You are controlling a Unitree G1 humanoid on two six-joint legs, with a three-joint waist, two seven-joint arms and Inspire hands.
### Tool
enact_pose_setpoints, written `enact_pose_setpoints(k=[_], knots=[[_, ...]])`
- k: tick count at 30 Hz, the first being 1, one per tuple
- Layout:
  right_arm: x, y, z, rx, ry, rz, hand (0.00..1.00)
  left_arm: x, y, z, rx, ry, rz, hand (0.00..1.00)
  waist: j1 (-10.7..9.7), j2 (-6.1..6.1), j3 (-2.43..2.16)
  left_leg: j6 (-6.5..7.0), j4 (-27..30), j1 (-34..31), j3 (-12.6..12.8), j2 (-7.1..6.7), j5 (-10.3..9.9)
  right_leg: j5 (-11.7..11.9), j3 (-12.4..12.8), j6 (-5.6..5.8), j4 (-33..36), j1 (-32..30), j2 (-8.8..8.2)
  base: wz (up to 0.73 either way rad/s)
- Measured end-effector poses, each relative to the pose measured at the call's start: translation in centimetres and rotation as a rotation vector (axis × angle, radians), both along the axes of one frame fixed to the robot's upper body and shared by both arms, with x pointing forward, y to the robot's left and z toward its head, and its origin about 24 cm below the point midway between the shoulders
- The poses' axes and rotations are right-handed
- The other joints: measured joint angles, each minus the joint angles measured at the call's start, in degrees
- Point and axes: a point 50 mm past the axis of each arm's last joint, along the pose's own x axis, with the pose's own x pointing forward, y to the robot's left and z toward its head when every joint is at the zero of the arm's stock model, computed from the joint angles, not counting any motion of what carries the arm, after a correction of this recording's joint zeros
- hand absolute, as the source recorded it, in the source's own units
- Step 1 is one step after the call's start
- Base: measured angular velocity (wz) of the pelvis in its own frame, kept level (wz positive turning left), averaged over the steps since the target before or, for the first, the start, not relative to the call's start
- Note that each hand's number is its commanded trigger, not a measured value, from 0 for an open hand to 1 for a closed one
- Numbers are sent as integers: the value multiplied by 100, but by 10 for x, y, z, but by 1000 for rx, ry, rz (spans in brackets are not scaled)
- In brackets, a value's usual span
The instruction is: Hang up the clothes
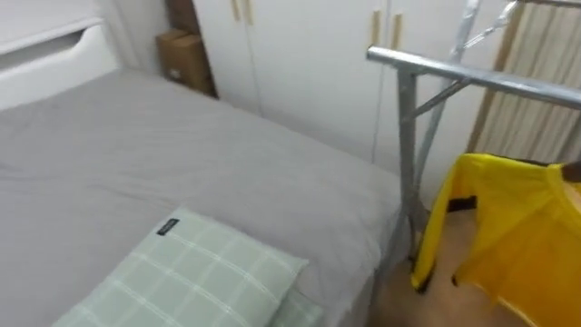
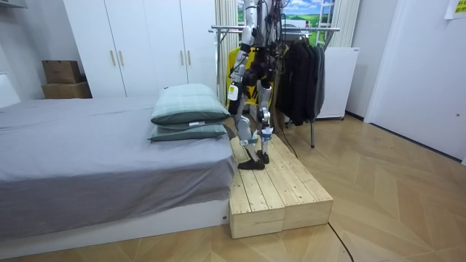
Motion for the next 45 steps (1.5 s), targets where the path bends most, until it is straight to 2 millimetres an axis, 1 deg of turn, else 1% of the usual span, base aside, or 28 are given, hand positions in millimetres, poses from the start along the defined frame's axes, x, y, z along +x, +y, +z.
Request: enact_pose_setpoints(k=[1, 3, 5, 6, 7, 8, 10, 11, 12, 13, 14, 15, 16, 17, 18, 19, 20, 21, 22, 23, 25, 27, 32, 34, 35, 36, 38, 45], knots=[[-4, -2, -1, 7, 12, -49, 0, -1, 1, 0, 4, 6, 7, 0, -6, 10, 0, -26, -102, 45, 111, -20, -31, -36, -217, 58, 20, 84, -27, 107], [-10, -4, -2, 10, 29, -104, 0, -5, 1, 0, -1, 19, 25, 0, 56, 18, -6, -73, -307, 173, 177, -116, -34, -76, -364, 136, 38, 198, -86, 61], [-11, -6, -2, 9, 29, -139, 0, -7, -1, -1, -12, 18, 57, 0, 33, 27, -2, -83, -434, 199, 61, -221, -20, -108, -532, 209, 140, 290, -187, 46], [-13, -7, -2, 3, 38, -155, 0, -8, -2, -1, -16, 19, 65, 0, 35, 30, -32, -56, -556, 201, -18, -320, -6, -143, -588, 269, 304, 341, -303, 46], [-14, -10, -2, -12, 41, -170, 0, -9, -2, -1, -17, 22, 69, 0, 44, 40, -46, -18, -650, 235, -97, -424, 15, -143, -666, 274, 500, 359, -425, 44], [-15, -11, -2, -19, 42, -177, 0, -9, -2, -1, -17, 22, 70, 0, 42, 50, -52, -4, -702, 259, -115, -458, 22, -142, -669, 273, 613, 359, -489, 56], [-21, -18, -2, -48, 51, -239, 0, -15, -1, -1, -13, 35, 79, 0, -30, 45, -61, 152, -916, 348, -158, -685, 92, -140, -591, 269, 1165, 387, -831, 90], [-23, -19, -1, -52, 50, -260, 0, -17, -1, -1, -13, 41, 89, 0, -78, 34, -60, 207, -947, 358, -281, -720, 116, -140, -465, 268, 1341, 381, -920, 127], [-26, -22, -1, -53, 48, -312, 0, -20, 0, -2, -12, 52, 107, 0, -160, 37, -57, 290, -953, 451, -636, -822, 138, -92, 11, 200, 1783, 266, -1027, 136], [-31, -23, -2, -46, 53, -361, 0, -21, 2, -1, -7, 53, 125, 0, -223, 68, -78, 326, -928, 453, -1036, -841, 132, -203, 652, 170, 1872, 70, -946, 125], [-29, -22, -2, -41, 49, -365, 0, -22, 5, -1, 0, 50, 148, 0, -208, 59, -85, 329, -894, 433, -1253, -849, 130, -258, 1006, 200, 1716, -47, -859, 99], [-22, -19, -2, -32, 36, -365, 0, -25, 10, 0, 19, 52, 186, 0, -246, 33, -71, 329, -893, 417, -1697, -896, 130, -262, 1582, 188, 1365, -283, -674, 109], [-21, -17, -2, -28, 30, -373, 0, -29, 17, 1, 36, 58, 224, 0, -321, -73, -43, 322, -844, 373, -2028, -942, 126, -90, 2231, 205, 896, -493, -509, 121], [-18, -16, -2, -26, 21, -384, 0, -30, 20, 2, 41, 56, 233, 0, -368, -134, -31, 313, -821, 332, -2193, -992, 117, 146, 2548, 439, 800, -549, -484, 146], [-22, -18, -2, -36, 29, -411, 0, -34, 20, 2, 43, 67, 242, 0, -426, -220, -79, 291, -811, 309, -2249, -1007, 70, 152, 2635, 452, 697, -401, -451, 110], [-20, -21, -1, -52, 29, -411, 0, -39, 18, 1, 35, 83, 260, 0, -368, -199, -85, 274, -807, 298, -2124, -988, 36, 131, 2420, 477, 467, -164, -425, 103], [-20, -22, -1, -60, 29, -412, 0, -42, 16, 1, 30, 92, 277, 0, -370, -176, -84, 275, -813, 304, -2124, -987, 35, 158, 2289, 509, 369, -56, -424, 98], [-23, -25, -1, -71, 35, -411, 0, -47, 15, 1, 28, 111, 290, 0, -411, -146, -85, 280, -851, 313, -2182, -1014, 32, 180, 2150, 574, 242, 125, -413, 96], [-24, -26, -1, -73, 45, -413, 0, -49, 15, 1, 30, 121, 295, 0, -355, -133, -90, 306, -869, 317, -2331, -1072, 43, 193, 2086, 611, 190, 219, -382, 81], [-23, -25, -1, -69, 47, -411, 0, -54, 15, 1, 33, 132, 305, 0, -341, -124, -87, 320, -869, 316, -2416, -1106, 51, 194, 2135, 628, 168, 246, -388, 57], [-24, -20, -2, -45, 61, -402, 0, -65, 17, 3, 42, 168, 326, 0, -361, -158, -87, 386, -870, 310, -2684, -1224, 95, 180, 2696, 667, 102, 337, -389, 62], [-24, -19, -3, -36, 71, -392, 0, -66, 17, 3, 42, 172, 327, 0, -298, -175, -89, 403, -891, 314, -2807, -1280, 105, 181, 2956, 669, 106, 339, -382, 42], [-15, -10, -4, -2, 79, -293, 0, -56, 16, 2, 38, 143, 312, 0, -73, -274, -70, 350, -898, 252, -2927, -1308, 134, 188, 3026, 663, -89, 454, -287, 14], [-16, -9, -4, 10, 85, -276, 0, -50, 15, 1, 33, 125, 310, 0, -57, -317, -45, 321, -901, 254, -2973, -1306, 152, 188, 3122, 662, -189, 494, -252, 13], [-16, -8, -4, 17, 86, -270, 0, -48, 15, 1, 32, 120, 309, 0, -58, -305, -57, 316, -900, 253, -2989, -1304, 155, 188, 3136, 662, -198, 502, -241, 13], [-16, -7, -4, 27, 90, -253, 0, -46, 14, 1, 30, 112, 308, 0, -62, -350, -34, 295, -904, 252, -3026, -1297, 168, 187, 3153, 662, -198, 524, -222, 15], [-15, -5, -5, 41, 91, -245, 0, -41, 13, 1, 32, 96, 303, 0, -56, -346, -27, 278, -909, 237, -3084, -1287, 177, 182, 3115, 653, -200, 555, -200, 16], [-25, -6, -6, 101, 132, -270, 0, -22, 14, 1, 53, 44, 243, 0, -92, -359, -46, 211, -649, -76, -3362, -1265, 153, 188, 2951, 630, -312, 572, -83, 21]])
